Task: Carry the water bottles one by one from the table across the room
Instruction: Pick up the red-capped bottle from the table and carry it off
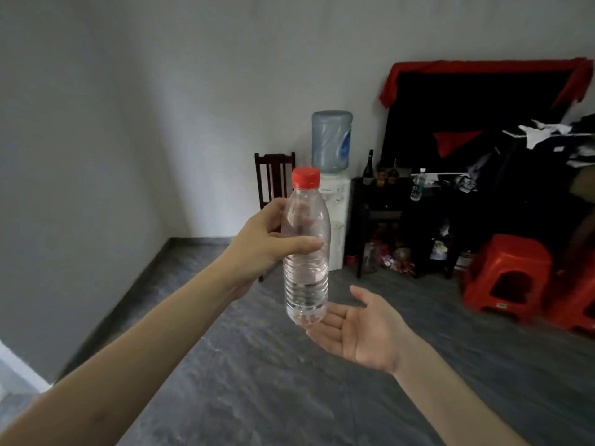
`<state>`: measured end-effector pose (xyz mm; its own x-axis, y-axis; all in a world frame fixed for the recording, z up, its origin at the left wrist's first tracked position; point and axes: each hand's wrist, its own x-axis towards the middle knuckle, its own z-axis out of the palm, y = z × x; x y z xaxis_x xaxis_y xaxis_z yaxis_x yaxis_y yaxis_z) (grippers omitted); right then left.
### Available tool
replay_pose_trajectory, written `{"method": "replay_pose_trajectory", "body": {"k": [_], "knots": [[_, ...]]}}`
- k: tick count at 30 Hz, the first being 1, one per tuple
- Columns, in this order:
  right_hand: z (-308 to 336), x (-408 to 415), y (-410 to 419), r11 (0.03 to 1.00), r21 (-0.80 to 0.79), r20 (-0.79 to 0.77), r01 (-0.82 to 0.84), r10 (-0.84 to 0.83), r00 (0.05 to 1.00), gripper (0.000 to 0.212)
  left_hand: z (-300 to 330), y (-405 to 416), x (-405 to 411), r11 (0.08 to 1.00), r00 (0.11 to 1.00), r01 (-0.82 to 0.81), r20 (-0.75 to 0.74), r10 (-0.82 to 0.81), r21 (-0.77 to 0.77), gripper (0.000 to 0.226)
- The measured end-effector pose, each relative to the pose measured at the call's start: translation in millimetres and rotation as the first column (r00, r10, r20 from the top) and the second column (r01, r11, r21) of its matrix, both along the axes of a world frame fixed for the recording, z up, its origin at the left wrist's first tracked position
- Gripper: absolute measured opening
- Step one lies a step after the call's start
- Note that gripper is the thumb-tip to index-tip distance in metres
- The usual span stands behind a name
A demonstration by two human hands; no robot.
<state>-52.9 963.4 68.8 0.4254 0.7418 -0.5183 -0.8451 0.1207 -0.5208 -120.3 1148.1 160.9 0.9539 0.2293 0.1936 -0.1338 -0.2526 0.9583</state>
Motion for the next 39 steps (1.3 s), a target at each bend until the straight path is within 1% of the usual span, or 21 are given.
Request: {"method": "replay_pose_trajectory", "body": {"k": [3, 6, 12, 15, 19, 22, 28, 37, 39], "knots": [[-0.7, 19.1, -14.6, 1.000, -0.018, 0.002, 0.022, -0.022, 1.000, 0.073, -0.8, -15.2, 20.9, 1.000, 1.000, 0.016, -0.006, -0.016, 0.001, 0.067], [-2.9, 34.0, -24.6, 0.999, -0.025, -0.008, 0.025, -0.025, 1.000, 0.073, -3.4, -24.7, 37.6, 1.000, 1.000, 0.019, -0.019, -0.019, 0.014, 0.063], [-6.6, 56.1, -32.0, 1.000, -0.001, -0.032, 0.011, -0.011, 0.999, 0.074, -2.5, -35.5, 60.9, 1.000, 0.999, 0.026, -0.036, -0.025, 0.010, 0.069], [-10.2, 69.6, -29.5, 1.000, -0.002, -0.040, 0.002, -0.002, 0.999, 0.074, -4.9, -33.1, 73.2, 1.000, 0.999, 0.021, -0.043, -0.021, 0.009, 0.064], [-14.9, 88.2, -21.9, 1.000, -0.005, -0.047, -0.007, 0.007, 0.999, 0.074, -8.3, -24.3, 91.4, 1.000, 0.999, 0.012, -0.052, -0.012, 0.004, 0.070], [-16.9, 105.1, -12.8, 1.000, -0.010, -0.046, -0.008, 0.008, 0.999, 0.074, -10.4, -15.6, 106.9, 1.000, 0.998, 0.013, -0.058, -0.012, 0.004, 0.070], [-24.7, 144.3, 22.4, 1.000, 0.002, -0.074, -0.012, 0.012, 0.997, 0.077, -20.9, 19.6, 146.0, 1.000, 0.998, 0.008, -0.068, -0.007, 0.021, 0.055], [-18.4, 231.7, 118.4, 0.999, -0.008, -0.060, -0.048, 0.047, 0.997, 0.078, -20.0, 111.8, 230.8, 1.000, 0.998, -0.016, -0.054, 0.016, 0.004, 0.053], [-17.1, 252.1, 136.4, 0.999, -0.013, -0.052, -0.046, 0.046, 0.998, 0.078, -19.6, 129.9, 249.2, 1.000, 0.998, -0.018, -0.054, 0.019, 0.005, 0.055]]}}
